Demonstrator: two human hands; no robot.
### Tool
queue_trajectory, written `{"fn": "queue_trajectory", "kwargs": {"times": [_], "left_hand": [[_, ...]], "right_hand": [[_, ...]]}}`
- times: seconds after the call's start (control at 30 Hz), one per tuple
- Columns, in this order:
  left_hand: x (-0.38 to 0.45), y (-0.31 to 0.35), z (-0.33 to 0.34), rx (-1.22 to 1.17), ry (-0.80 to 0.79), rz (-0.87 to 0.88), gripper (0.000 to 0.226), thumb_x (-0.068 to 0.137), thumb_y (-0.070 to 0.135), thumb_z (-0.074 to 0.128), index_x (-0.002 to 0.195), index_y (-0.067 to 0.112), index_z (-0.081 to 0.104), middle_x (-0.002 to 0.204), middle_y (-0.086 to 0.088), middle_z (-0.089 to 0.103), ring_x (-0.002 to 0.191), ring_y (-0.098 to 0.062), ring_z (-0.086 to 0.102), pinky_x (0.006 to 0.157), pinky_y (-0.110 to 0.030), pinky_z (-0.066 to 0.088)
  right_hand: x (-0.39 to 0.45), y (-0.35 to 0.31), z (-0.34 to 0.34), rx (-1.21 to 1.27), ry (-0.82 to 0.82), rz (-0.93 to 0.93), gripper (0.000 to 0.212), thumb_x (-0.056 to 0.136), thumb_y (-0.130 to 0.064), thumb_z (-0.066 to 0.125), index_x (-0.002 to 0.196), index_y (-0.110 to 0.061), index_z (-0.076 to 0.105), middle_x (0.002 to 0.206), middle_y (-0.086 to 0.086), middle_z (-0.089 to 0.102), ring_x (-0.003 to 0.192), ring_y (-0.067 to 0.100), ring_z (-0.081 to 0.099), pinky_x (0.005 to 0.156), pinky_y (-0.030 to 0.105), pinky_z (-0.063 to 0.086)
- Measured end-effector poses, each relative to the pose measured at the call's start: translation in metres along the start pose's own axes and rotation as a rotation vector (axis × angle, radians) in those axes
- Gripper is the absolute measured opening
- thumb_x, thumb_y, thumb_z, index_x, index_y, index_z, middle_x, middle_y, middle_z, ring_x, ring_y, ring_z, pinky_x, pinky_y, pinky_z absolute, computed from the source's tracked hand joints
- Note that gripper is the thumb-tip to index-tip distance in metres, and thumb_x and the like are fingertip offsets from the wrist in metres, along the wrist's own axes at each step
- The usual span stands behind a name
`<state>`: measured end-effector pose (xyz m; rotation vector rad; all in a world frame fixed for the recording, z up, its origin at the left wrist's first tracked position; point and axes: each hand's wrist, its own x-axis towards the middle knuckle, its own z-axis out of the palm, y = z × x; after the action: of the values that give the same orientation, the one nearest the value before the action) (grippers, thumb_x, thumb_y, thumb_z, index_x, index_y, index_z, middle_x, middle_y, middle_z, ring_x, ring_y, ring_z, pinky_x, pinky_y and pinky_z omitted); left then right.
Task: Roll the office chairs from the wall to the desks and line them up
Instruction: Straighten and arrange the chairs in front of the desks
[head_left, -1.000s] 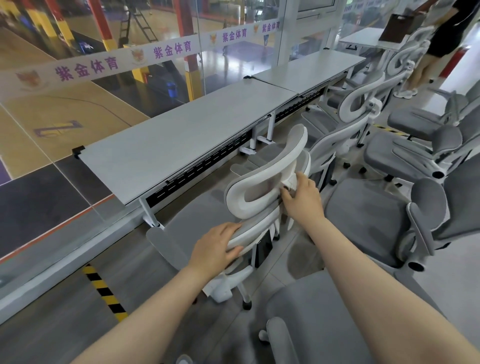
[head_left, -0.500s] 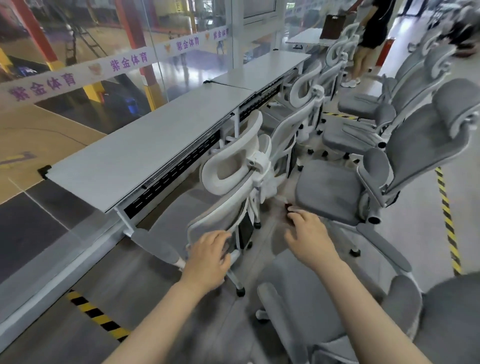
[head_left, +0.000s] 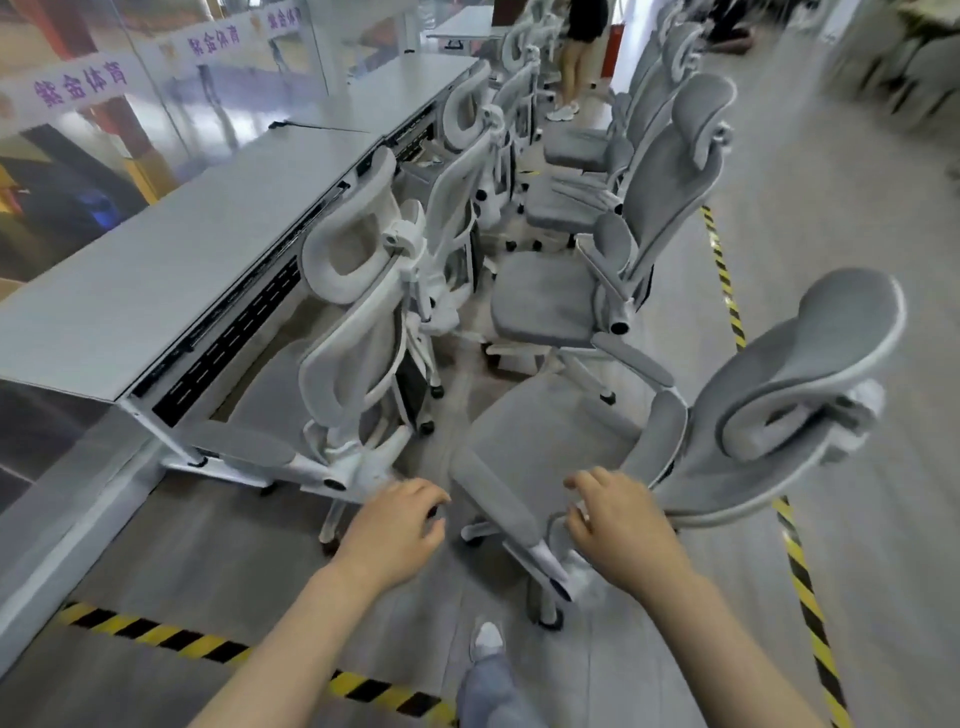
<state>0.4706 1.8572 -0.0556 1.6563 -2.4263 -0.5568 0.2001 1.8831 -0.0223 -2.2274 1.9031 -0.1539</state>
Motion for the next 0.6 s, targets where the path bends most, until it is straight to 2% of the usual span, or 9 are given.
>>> {"fn": "queue_trajectory", "kwargs": {"times": [0.17,0.3,0.37,0.5,0.6], "left_hand": [[0.0,0.05,0.006,-0.058,-0.008,0.065,0.041,0.085,0.04,0.044,0.119,0.025,0.06,0.123,0.011,0.059,0.113,-0.013,0.055,0.096,-0.03,0.044],[0.013,0.092,0.012,-0.056,-0.03,0.119,0.036,0.091,0.036,0.05,0.125,0.025,0.056,0.129,0.012,0.055,0.12,-0.013,0.05,0.1,-0.033,0.041],[0.023,0.114,0.016,-0.054,-0.049,0.147,0.041,0.089,0.039,0.047,0.127,0.027,0.054,0.132,0.012,0.053,0.124,-0.012,0.047,0.103,-0.033,0.039],[0.053,0.163,0.029,-0.053,-0.082,0.214,0.043,0.095,0.038,0.05,0.136,0.027,0.047,0.14,0.011,0.048,0.13,-0.011,0.042,0.107,-0.029,0.035],[0.077,0.204,0.04,-0.088,-0.093,0.221,0.052,0.096,0.042,0.049,0.144,0.026,0.037,0.148,0.011,0.04,0.137,-0.011,0.034,0.11,-0.026,0.03]], "right_hand": [[-0.048,0.032,-0.018,0.025,0.132,0.107,0.028,0.09,-0.025,0.054,0.115,-0.016,0.063,0.108,0.001,0.065,0.102,0.024,0.059,0.086,0.038,0.046],[-0.073,0.067,-0.032,0.039,0.224,0.192,0.024,0.089,-0.022,0.055,0.112,-0.017,0.062,0.106,-0.002,0.063,0.1,0.022,0.057,0.083,0.038,0.045],[-0.083,0.087,-0.038,0.049,0.29,0.225,0.022,0.088,-0.021,0.058,0.109,-0.017,0.062,0.107,-0.001,0.063,0.099,0.023,0.058,0.082,0.038,0.046],[-0.094,0.135,-0.05,0.036,0.325,0.296,0.029,0.089,-0.023,0.058,0.118,-0.017,0.058,0.117,0.0,0.061,0.108,0.022,0.055,0.089,0.037,0.045],[-0.095,0.174,-0.063,0.054,0.303,0.336,0.043,0.09,-0.024,0.057,0.13,-0.014,0.05,0.127,0.004,0.055,0.116,0.025,0.052,0.096,0.039,0.044]]}}
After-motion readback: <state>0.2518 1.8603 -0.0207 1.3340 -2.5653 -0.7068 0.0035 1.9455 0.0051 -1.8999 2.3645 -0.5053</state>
